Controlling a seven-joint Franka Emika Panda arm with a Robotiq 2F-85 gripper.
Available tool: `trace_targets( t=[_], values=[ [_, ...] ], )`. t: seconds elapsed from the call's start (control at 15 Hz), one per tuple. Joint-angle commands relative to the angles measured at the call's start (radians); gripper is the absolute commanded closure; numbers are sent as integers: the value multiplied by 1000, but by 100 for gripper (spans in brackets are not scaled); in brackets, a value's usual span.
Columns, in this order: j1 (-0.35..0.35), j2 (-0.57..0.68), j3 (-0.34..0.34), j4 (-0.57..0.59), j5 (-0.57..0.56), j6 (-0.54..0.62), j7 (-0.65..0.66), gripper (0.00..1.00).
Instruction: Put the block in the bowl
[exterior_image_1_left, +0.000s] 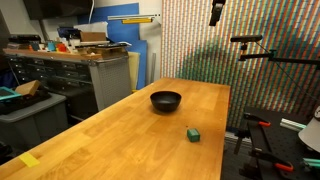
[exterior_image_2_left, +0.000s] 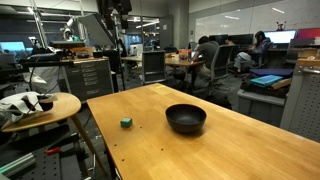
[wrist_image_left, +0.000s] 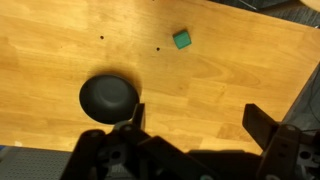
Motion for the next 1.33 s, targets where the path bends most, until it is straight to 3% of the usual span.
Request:
trace_targets(
  t=[0.0, 0.47, 0.8, 1.27],
  values=[
    [-34, 1, 34, -21, 2, 38, 98, 0],
    [-100, 32, 176, -93, -8, 109, 532, 0],
    [-109, 83, 285, -132, -1, 142, 857, 0],
    [-69, 163, 331, -239, 3, 379, 1117, 0]
  ],
)
